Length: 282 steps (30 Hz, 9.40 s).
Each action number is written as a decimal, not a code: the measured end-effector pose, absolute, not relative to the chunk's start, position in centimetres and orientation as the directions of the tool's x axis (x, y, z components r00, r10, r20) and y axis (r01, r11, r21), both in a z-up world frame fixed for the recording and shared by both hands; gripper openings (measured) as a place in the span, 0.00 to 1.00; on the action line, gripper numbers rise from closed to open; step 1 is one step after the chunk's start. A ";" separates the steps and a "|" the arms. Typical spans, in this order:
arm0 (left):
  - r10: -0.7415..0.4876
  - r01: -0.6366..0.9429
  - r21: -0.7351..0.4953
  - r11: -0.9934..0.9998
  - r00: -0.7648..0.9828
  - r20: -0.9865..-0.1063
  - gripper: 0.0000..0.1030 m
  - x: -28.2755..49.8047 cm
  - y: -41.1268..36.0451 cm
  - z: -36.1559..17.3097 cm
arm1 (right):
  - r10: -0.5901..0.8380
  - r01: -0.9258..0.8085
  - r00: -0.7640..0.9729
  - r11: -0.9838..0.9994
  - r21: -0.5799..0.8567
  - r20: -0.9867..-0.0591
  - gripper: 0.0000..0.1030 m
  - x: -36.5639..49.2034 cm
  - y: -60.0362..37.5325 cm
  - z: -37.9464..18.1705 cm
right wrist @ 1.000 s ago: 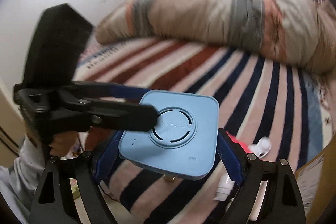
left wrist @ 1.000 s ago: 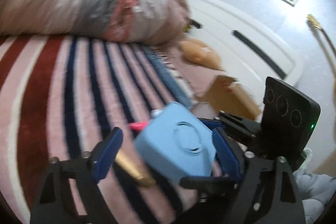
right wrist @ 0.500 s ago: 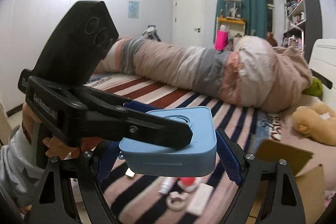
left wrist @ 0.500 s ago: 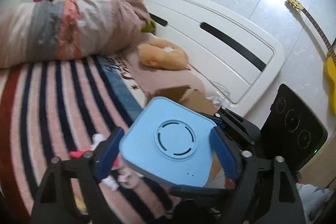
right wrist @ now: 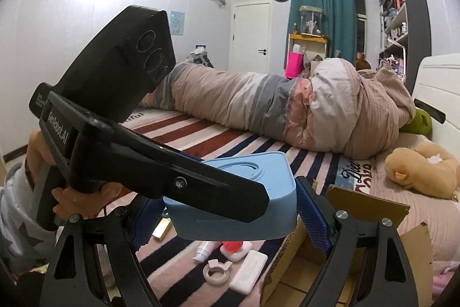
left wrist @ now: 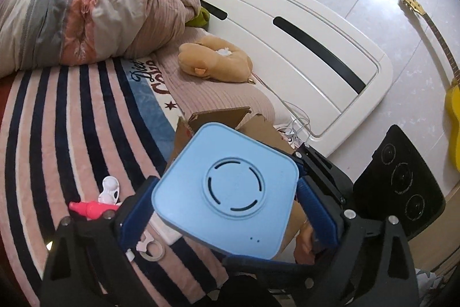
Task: Organize rigid objects
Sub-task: 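Carry the blue case into the cardboard box and open both grippers, then grasp the pink spray bottle with the right gripper, then close the left gripper on the pink bottle beside the right gripper, then lower the pink bottle into the box and open both grippers, then grasp the gold tube with the left gripper while the right gripper grasps the small white bottle, then carry the gold tube and white bottle into the box and release both, then grasp the white tape roll with the left gripper while the right gripper grasps the white power bank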
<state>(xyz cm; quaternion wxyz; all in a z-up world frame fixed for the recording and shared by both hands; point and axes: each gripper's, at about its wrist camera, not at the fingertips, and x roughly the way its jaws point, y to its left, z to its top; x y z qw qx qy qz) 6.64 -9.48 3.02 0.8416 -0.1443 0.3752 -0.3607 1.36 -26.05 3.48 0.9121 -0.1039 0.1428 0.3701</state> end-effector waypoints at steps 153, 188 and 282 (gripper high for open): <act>-0.295 0.268 -0.145 0.952 0.693 -0.657 0.79 4.7 -1.1 0.9 | 0.511 -0.594 0.653 0.804 0.041 -0.559 0.96 3.3 -24.9 4.1; -0.220 0.168 -0.145 0.975 0.653 -0.724 0.15 3.5 2.4 -12.0 | 0.459 -0.655 0.429 0.751 0.082 -0.778 0.20 9.3 -14.2 -8.0; -0.451 0.377 -0.279 0.883 0.520 -0.726 0.72 8.6 -0.5 -14.7 | 0.245 -0.492 0.405 0.871 0.017 -0.881 0.38 9.9 -18.4 -12.1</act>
